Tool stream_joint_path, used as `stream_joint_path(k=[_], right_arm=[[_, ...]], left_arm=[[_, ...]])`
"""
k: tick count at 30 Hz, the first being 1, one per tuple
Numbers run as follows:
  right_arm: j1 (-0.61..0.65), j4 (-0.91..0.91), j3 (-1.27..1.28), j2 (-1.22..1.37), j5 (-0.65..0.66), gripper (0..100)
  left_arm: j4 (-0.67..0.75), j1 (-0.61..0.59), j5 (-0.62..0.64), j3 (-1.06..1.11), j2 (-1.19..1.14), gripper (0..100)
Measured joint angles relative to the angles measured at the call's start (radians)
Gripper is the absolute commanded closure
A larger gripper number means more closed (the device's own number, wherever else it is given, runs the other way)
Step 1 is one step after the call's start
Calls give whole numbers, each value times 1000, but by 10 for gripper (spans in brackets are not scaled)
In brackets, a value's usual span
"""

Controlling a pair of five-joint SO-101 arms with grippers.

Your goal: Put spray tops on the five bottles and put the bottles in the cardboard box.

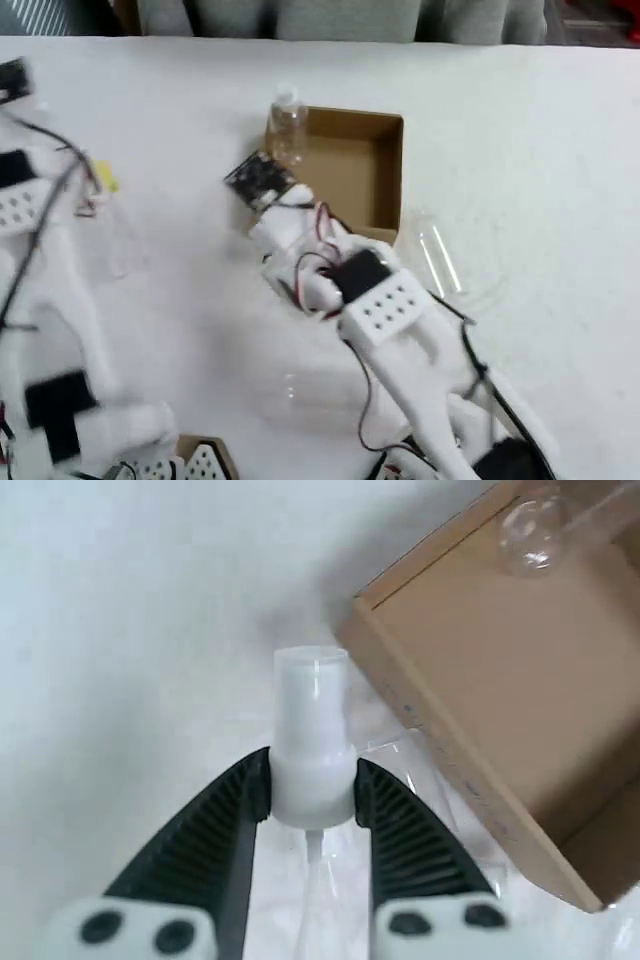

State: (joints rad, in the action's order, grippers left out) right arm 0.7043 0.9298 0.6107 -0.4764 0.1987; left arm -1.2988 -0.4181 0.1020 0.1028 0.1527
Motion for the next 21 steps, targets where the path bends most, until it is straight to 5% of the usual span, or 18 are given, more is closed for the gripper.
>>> stream_joint_path(k=[11,21], right_arm=[[-221,-106,0,-443,-3,981],[-330,-503,0,-743,-9,982]], left_arm=[[6,482,0,259,583,849],[324,775,0,727,1042,854]])
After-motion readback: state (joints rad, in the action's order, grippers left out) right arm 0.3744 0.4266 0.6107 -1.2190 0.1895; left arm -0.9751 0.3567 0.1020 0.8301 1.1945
